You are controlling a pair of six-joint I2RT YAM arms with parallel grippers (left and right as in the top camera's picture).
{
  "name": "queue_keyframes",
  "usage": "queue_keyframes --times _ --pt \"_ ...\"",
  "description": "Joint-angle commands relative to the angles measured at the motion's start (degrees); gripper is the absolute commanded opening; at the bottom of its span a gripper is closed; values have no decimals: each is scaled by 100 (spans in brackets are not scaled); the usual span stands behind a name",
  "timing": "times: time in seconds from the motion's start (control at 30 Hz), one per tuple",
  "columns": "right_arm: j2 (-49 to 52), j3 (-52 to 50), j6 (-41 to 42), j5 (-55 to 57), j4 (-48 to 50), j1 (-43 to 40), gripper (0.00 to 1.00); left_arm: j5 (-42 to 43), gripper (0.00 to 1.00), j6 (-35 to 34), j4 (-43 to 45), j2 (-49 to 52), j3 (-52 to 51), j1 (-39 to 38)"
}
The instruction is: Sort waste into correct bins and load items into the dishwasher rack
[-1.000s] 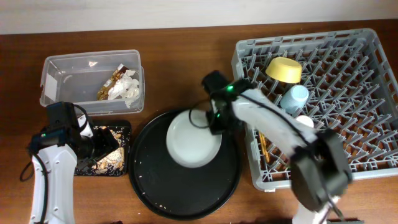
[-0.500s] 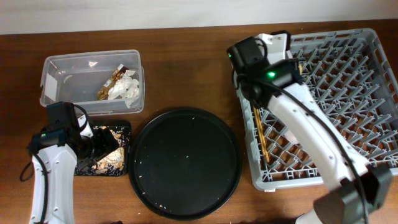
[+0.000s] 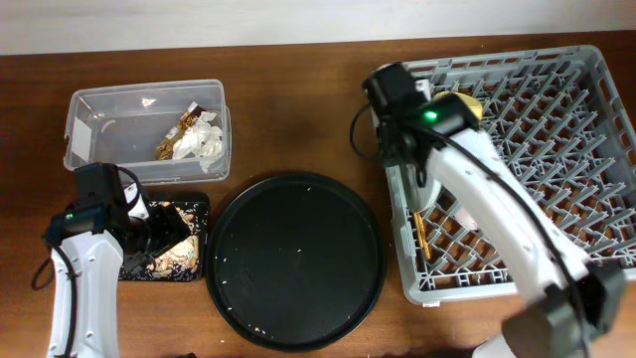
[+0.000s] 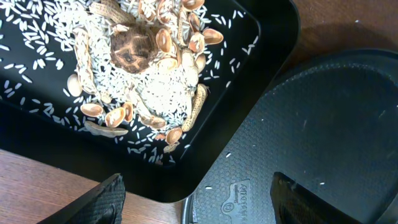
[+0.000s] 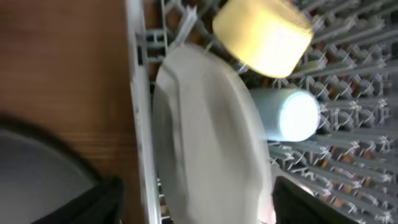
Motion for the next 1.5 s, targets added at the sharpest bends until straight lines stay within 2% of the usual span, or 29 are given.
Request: queue_keyframes --times 0.0,0.07,0.13,0.23,0.33,0.37,0.4,0.47,0.57,0.73,0.83,0.9,1.17,1.23,1.3,1.37,1.4,1.47 --pt "-789 70 -15 -761 -2 -570 93 136 74 -13 57 -52 42 17" --pt "-964 70 -492 -1926 -24 -1333 93 442 74 -9 142 -52 216 -33" --pt "-968 68 -1067 -3077 -168 -2092 94 570 74 245 282 -52 518 -396" --pt "-966 68 -1659 -3661 -435 -2610 95 581 75 841 501 -50 726 -1064" --pt "-966 66 -1882 -3560 -929 -2686 96 315 86 1207 177 -50 723 -1731" --pt "-966 66 -1880 -3545 -1110 -2675 97 61 95 1204 -87 -50 723 -1834" --pt "-968 61 -1880 -3543 -1211 -2675 100 -46 99 1202 -417 -50 723 -1862" --pt "-1047 -142 -1880 -3523 -1259 -2675 99 -46 99 1163 -861 -87 715 -1862" --pt "-1683 -927 -1856 -3523 -667 -2675 99 -295 99 1163 -855 -682 487 -1862" --pt "-3928 -2944 -1792 -3495 774 -2675 99 -304 99 1163 -20 -3185 -487 -1862" --pt "-5217 -3423 -1794 -3185 789 -2675 99 -284 99 1163 321 -4358 -763 -1862" --pt "-5497 -3423 -1794 -3185 791 -2675 99 -284 99 1163 293 -4509 -763 -1862" --pt "-5226 -3440 -1797 -3182 793 -2658 99 -284 99 1163 278 -4503 -763 -1862" --pt "-5416 -3480 -1882 -3012 824 -2664 99 -284 99 1163 278 -4503 -763 -1862" --pt "-6004 -3840 -1882 -2929 1357 -2658 99 -284 99 1163 278 -4503 -763 -1862" --pt "-6992 -5117 -1880 -2833 2852 -2402 99 -284 99 1163 275 -4503 -763 -1862" --pt "-7711 -6205 -1878 -2837 4063 -2229 99 -284 99 1163 275 -4503 -763 -1862" --pt "-8832 -7652 -1878 -2837 5582 -2085 99 -284 99 1163 278 -4503 -763 -1862"
